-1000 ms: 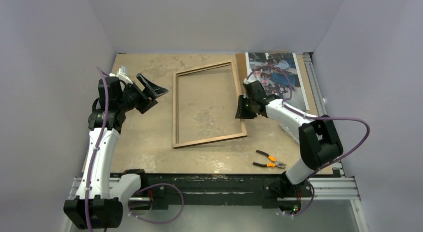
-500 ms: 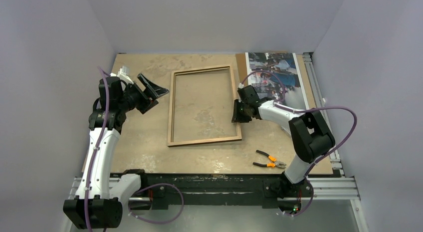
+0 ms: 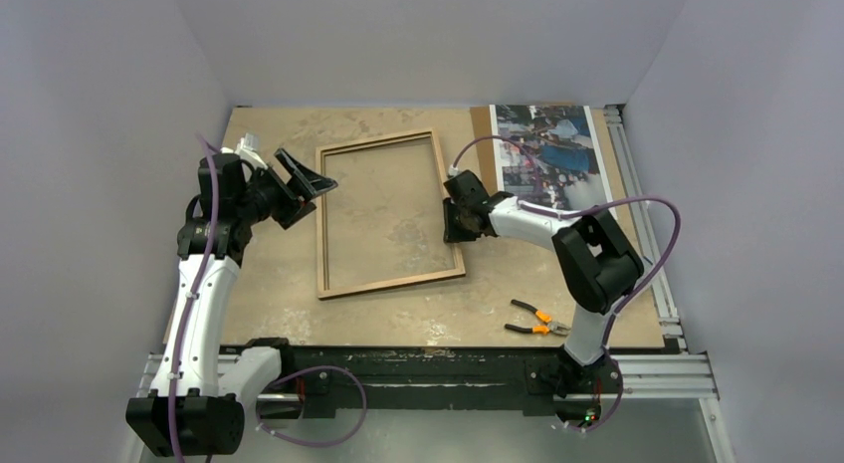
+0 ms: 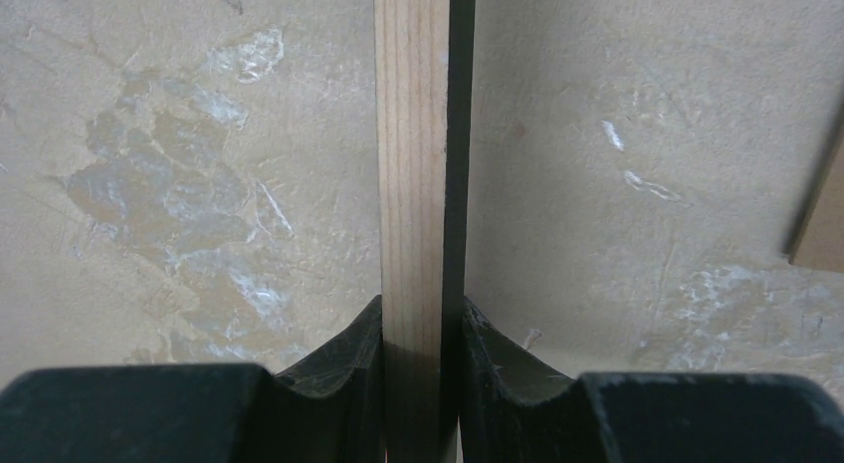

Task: Put the photo into the frame
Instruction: Turn over the photo frame at the center of the board.

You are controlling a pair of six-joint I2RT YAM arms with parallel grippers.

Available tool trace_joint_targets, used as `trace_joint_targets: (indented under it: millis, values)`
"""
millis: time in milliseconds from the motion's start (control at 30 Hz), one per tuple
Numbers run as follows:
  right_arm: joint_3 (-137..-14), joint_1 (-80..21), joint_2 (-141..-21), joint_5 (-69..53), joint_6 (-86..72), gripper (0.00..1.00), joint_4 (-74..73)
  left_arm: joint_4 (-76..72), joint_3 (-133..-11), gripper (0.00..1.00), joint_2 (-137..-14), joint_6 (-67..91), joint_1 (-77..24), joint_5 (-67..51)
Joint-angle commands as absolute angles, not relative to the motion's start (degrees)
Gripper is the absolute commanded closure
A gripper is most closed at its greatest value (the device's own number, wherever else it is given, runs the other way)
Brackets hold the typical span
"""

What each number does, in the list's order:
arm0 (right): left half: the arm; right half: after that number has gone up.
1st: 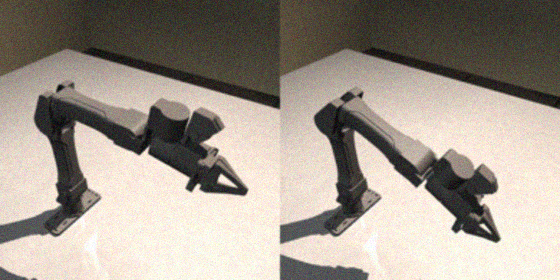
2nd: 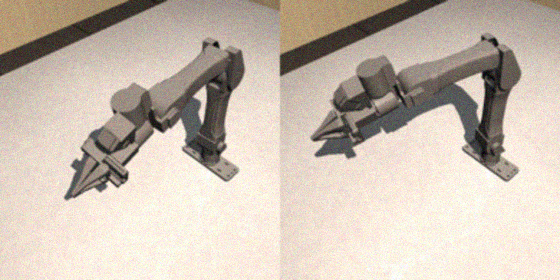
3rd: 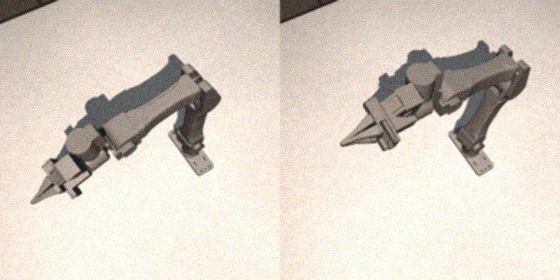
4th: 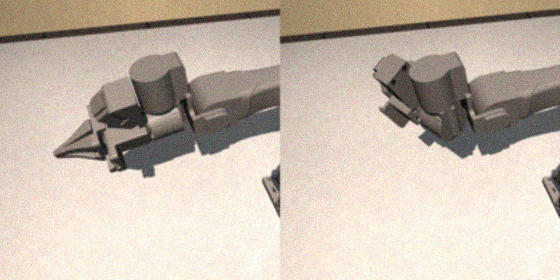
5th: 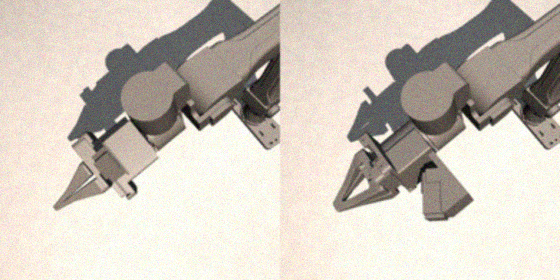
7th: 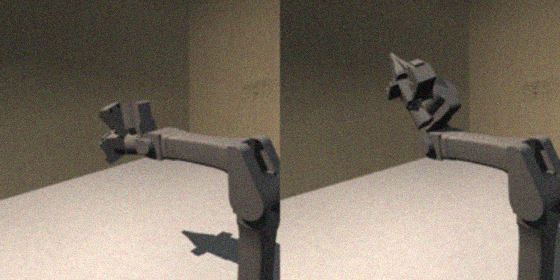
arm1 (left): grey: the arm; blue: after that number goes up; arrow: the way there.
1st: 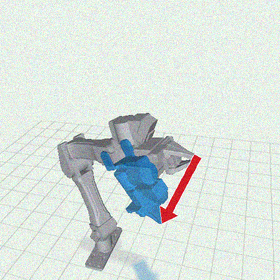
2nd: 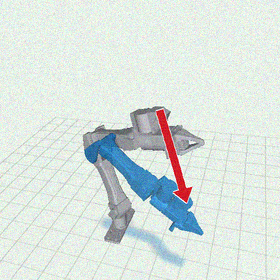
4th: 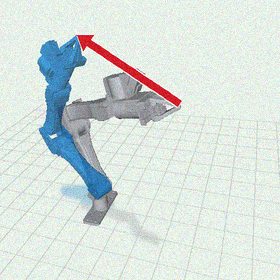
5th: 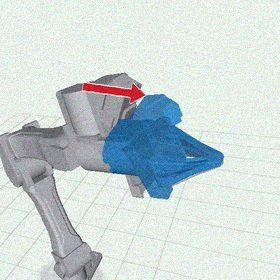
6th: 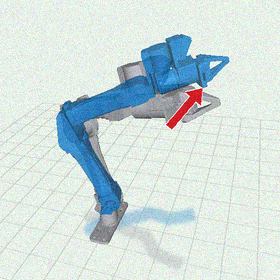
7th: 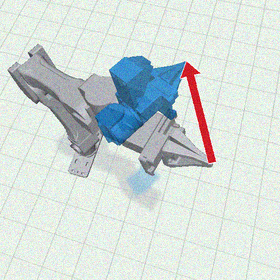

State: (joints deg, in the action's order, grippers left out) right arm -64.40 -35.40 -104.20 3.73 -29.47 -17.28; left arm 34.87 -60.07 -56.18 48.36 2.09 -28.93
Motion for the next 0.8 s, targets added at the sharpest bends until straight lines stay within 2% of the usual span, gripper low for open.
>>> trace_joint_targets:
  millis: [0,167,200,233,333,433,500,633,733,767]
  values:
    - [-66.7,-37.0,-104.7,8.4,-29.0,0.99,-18.6,34.5,-61.2,0.19,-56.0,46.8,1.7,-29.0]
    - [-65.5,-37.9,-103.0,9.7,-30.0,0.96,-19.8,34.6,-61.1,0.19,-56.0,46.8,1.7,-29.1]
    - [-65.1,-37.9,-102.4,9.8,-30.1,0.93,-20.0,34.6,-61.0,0.19,-56.1,46.9,1.7,-29.1]
    - [-64.9,-38.0,-102.1,9.9,-30.1,0.81,-20.2,34.6,-61.0,0.19,-56.1,46.9,1.7,-29.1]
    - [-64.9,-38.1,-101.6,10.7,-30.0,0.6,-21.2,34.5,-60.9,0.2,-56.3,47.0,1.7,-29.1]
    - [-65.3,-38.2,-101.6,12.2,-29.9,0.49,-22.6,34.4,-60.8,0.2,-56.4,47.1,1.6,-29.2]
    - [-65.5,-38.2,-101.6,12.8,-29.9,0.45,-23.2,34.3,-60.7,0.2,-56.4,47.1,1.7,-29.1]
    - [-65.6,-38.3,-101.9,13.1,-30.0,0.47,-23.2,34.3,-60.7,0.2,-56.4,47.3,1.6,-29.2]
    - [-65.6,-38.5,-102.2,12.7,-30.2,0.69,-23.3,34.3,-60.7,0.2,-56.4,47.3,1.6,-29.2]
    - [-65.6,-38.7,-102.2,12.5,-30.3,0.7,-23.3,34.3,-60.6,0.2,-56.4,47.3,1.6,-29.1]
